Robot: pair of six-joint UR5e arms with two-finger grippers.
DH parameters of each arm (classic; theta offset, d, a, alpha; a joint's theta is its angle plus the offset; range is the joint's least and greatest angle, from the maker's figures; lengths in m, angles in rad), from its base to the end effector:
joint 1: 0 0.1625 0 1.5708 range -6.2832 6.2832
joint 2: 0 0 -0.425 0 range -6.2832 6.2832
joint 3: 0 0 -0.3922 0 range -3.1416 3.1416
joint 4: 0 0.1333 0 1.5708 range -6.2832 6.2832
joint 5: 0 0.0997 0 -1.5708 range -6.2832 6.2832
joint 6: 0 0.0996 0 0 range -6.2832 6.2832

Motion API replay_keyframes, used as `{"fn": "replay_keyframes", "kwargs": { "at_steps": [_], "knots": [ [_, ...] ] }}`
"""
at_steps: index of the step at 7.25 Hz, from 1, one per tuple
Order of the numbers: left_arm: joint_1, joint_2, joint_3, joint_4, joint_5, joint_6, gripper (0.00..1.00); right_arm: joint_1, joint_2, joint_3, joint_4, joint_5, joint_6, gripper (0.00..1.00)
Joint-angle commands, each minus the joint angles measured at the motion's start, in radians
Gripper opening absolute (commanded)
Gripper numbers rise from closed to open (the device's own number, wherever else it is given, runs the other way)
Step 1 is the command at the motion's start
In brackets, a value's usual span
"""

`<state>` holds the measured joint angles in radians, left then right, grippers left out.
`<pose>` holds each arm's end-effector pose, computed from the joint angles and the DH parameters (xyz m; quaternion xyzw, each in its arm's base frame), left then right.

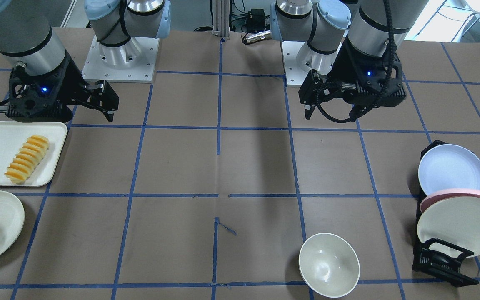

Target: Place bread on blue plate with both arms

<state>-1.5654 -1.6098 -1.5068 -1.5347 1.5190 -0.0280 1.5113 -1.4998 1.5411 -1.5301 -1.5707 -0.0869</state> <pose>-0.1357 -0.5150 0.5038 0.0159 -0.9991 0.0302 0.0262 0.1026 -0.5202 0.4628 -0.0137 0.9991 0.0409 0.0030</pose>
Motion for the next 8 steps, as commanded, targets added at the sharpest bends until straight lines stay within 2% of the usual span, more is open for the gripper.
{"fn": "replay_keyframes", "kwargs": {
  "at_steps": [1, 2, 3, 5, 7, 8],
  "knots": [
    [0.111, 0.001, -0.003, -0.012, 0.004, -0.04, 1.0, -0.151, 0.009, 0.069, -0.036, -0.014, -0.151, 1.0],
    [0.186, 0.001, -0.021, -0.015, 0.003, -0.056, 1.0, -0.272, 0.028, 0.132, -0.11, -0.011, -0.292, 1.0],
    [0.264, 0.001, -0.048, -0.015, 0.009, -0.111, 1.0, -0.352, 0.048, 0.208, -0.246, -0.011, -0.404, 1.0],
    [0.493, -0.027, -0.069, -0.002, 0.043, -0.167, 1.0, -0.422, 0.146, 0.302, -0.539, -0.015, -0.515, 1.0],
    [0.715, -0.073, -0.108, -0.001, 0.05, -0.118, 1.0, -0.512, 0.251, 0.32, -0.611, 0.003, -0.605, 1.0],
    [0.731, -0.106, -0.118, 0.051, 0.141, -0.116, 1.0, -0.517, 0.288, 0.323, -0.646, -0.002, -0.617, 1.0]
  ]
}}
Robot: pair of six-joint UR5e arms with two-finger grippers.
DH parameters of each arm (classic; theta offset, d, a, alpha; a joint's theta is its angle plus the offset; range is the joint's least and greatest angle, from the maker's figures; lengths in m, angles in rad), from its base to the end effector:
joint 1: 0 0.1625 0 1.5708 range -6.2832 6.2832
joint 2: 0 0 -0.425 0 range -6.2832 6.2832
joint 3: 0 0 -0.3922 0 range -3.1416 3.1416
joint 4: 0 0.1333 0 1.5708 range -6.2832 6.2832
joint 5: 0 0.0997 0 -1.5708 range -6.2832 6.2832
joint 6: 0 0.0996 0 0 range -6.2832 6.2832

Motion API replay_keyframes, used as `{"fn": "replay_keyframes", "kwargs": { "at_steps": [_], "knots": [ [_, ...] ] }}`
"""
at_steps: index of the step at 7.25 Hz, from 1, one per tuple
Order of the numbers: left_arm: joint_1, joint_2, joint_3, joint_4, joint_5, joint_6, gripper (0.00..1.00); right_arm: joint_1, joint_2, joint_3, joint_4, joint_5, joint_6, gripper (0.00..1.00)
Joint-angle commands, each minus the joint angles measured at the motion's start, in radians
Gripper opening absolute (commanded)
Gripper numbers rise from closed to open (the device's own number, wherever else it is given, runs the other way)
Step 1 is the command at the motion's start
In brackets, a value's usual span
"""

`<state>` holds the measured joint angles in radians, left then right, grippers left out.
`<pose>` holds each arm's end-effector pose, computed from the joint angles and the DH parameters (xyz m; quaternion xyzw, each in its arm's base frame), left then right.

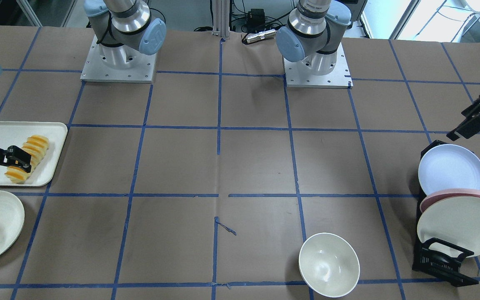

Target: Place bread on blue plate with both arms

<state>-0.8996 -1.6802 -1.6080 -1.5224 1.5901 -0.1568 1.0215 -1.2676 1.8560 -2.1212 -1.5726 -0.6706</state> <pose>0.2229 -0.4919 0.4188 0.4013 -0.9146 -0.0499 0.0032 -0.1731 -0.5377 0.2471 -0.0606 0.9980 0.0161 0.0101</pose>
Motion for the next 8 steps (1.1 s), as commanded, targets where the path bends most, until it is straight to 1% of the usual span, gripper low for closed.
{"fn": "replay_keyframes", "kwargs": {
  "at_steps": [1, 2, 3, 5, 6, 7, 8],
  "knots": [
    [0.068, -0.089, -0.047, 0.167, 0.19, 0.008, 1.0, -0.027, 0.075, 0.005, -0.057, -0.018, -0.034, 1.0],
    [0.088, -0.134, -0.09, 0.318, 0.218, 0.019, 1.0, -0.027, 0.083, 0.009, -0.028, -0.08, -0.02, 1.0],
    [0.118, -0.183, -0.101, 0.394, 0.215, 0.019, 1.0, -0.027, 0.074, 0.024, 0.004, -0.081, 0.017, 1.0],
    [0.137, -0.248, -0.098, 0.4, 0.217, 0.013, 1.0, -0.027, 0.06, 0.064, 0.014, -0.089, 0.119, 1.0],
    [0.139, -0.263, -0.101, 0.398, 0.212, 0.01, 1.0, -0.029, 0.054, 0.081, 0.012, -0.09, 0.12, 1.0],
    [0.139, -0.265, -0.101, 0.4, 0.215, -0.004, 0.8, -0.031, 0.054, 0.106, -0.005, -0.084, 0.123, 1.0],
    [0.139, -0.272, -0.098, 0.4, 0.222, -0.004, 0.6, -0.031, 0.054, 0.107, -0.002, -0.081, 0.131, 0.79]
  ]
}}
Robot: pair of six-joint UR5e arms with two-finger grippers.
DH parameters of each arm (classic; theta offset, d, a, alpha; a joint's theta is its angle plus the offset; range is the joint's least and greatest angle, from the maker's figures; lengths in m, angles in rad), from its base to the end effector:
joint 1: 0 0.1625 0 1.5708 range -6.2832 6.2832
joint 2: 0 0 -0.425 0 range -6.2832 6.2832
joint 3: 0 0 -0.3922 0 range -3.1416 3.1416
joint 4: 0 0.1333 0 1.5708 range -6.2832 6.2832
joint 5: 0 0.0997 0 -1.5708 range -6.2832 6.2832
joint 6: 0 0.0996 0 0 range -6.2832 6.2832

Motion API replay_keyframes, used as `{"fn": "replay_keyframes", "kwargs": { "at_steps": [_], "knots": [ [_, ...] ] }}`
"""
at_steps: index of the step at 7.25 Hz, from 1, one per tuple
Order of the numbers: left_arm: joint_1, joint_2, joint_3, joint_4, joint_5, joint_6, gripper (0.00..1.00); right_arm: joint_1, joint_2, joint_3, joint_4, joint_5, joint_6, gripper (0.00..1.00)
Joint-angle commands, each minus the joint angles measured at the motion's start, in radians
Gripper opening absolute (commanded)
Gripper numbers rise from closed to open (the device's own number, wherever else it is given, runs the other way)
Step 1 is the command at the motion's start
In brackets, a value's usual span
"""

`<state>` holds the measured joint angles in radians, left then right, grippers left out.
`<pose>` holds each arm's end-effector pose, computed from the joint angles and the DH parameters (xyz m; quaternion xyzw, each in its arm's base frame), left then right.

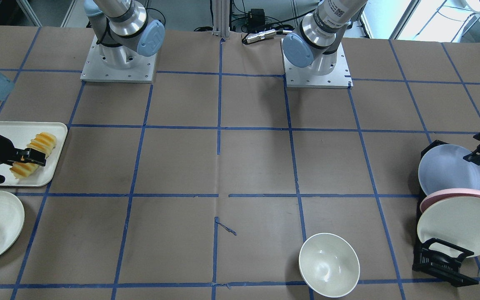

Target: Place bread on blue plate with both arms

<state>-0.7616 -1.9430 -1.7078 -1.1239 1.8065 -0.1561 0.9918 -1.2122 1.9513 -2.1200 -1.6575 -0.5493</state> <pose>0.3514 -0.4871 0.2643 -0.4574 0.8809 0.0670 0.1014 -0.1792 -0.5020 0.1800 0.0107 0.9945 0.1031 0.0142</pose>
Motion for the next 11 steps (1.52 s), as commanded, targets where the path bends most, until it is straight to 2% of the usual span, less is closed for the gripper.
{"fn": "replay_keyframes", "kwargs": {
  "at_steps": [1, 2, 3, 4, 6, 7, 8, 10, 11],
  "knots": [
    [0.001, -0.019, 0.008, 0.003, 0.005, -0.005, 0.59, -0.001, -0.001, 0.006, -0.003, 0.002, 0.012, 0.37],
    [0.001, -0.028, 0.008, 0.001, 0.007, -0.005, 0.59, -0.001, -0.004, 0.004, 0.003, 0.002, 0.012, 0.01],
    [0.001, -0.031, 0.01, 0.001, 0.007, -0.003, 0.58, 0.001, -0.016, -0.003, 0.008, 0.005, 0.017, 0.0],
    [0.001, -0.031, 0.01, 0.001, 0.007, -0.003, 0.47, 0.002, -0.056, -0.017, 0.02, 0.004, 0.02, 0.0],
    [0.001, -0.031, 0.013, 0.003, -0.002, -0.006, 0.21, 0.01, -0.125, -0.029, 0.064, 0.007, 0.0, 0.0],
    [0.001, -0.03, 0.013, 0.001, -0.006, -0.007, 0.0, 0.013, -0.125, -0.041, 0.122, 0.011, -0.003, 0.0],
    [0.002, -0.03, 0.011, 0.001, -0.006, -0.003, 0.0, 0.027, -0.125, -0.081, 0.149, 0.025, -0.003, 0.0],
    [0.002, -0.024, 0.013, -0.007, -0.003, 0.006, 0.0, 0.082, -0.116, -0.21, 0.324, 0.027, -0.007, 0.0],
    [0.001, -0.002, 0.008, -0.014, -0.001, 0.007, 0.0, 0.12, -0.116, -0.239, 0.327, 0.022, -0.053, 0.0]
  ]
}}
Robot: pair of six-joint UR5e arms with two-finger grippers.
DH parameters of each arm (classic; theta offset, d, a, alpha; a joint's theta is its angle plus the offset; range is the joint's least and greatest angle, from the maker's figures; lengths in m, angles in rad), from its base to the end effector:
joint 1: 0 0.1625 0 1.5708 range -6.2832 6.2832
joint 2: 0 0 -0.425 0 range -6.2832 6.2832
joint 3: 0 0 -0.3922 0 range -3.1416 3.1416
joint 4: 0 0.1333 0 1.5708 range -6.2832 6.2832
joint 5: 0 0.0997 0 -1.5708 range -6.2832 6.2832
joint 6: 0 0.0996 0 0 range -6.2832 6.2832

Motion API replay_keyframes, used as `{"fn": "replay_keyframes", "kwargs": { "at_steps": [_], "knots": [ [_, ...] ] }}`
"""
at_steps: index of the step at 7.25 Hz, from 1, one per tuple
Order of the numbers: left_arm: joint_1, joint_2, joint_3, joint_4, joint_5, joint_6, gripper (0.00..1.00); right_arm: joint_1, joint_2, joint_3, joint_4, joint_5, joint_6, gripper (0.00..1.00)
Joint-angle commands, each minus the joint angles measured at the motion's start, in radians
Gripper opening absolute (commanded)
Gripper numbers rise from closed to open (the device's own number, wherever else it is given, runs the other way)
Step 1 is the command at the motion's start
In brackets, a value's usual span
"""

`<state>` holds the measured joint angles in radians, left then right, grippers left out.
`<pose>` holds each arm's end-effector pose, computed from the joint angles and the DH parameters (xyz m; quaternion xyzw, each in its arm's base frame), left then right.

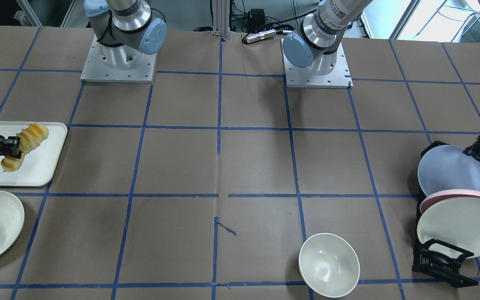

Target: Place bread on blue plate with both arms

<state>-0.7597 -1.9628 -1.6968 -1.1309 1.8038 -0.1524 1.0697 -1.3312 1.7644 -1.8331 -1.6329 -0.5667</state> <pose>0.3554 -0.4897 0.2567 -0.4558 0.8816 0.0743 0.0974 -0.1470 -0.5331 0.2958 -0.0353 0.9952 0.0892 0.0168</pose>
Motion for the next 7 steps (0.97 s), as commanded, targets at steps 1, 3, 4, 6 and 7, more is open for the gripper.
{"fn": "replay_keyframes", "kwargs": {
  "at_steps": [1, 3, 4, 6, 7],
  "knots": [
    [-0.001, 0.036, 0.003, -0.024, 0.015, 0.01, 0.0, 0.068, 0.004, -0.057, 0.029, -0.005, -0.071, 0.0],
    [-0.003, 0.116, 0.034, -0.192, 0.049, 0.014, 0.0, 0.079, 0.003, -0.059, 0.035, 0.001, -0.102, 0.0],
    [-0.003, 0.155, 0.063, -0.287, 0.083, 0.016, 0.0, 0.104, 0.004, -0.074, 0.032, -0.005, -0.101, 0.0],
    [-0.012, 0.238, 0.123, -0.526, 0.062, 0.017, 0.0, 0.136, 0.009, -0.106, 0.04, -0.008, -0.09, 0.0],
    [-0.024, 0.264, 0.124, -0.591, 0.011, 0.026, 0.0, 0.138, 0.007, -0.123, 0.043, -0.004, -0.09, 0.0]
  ]
}}
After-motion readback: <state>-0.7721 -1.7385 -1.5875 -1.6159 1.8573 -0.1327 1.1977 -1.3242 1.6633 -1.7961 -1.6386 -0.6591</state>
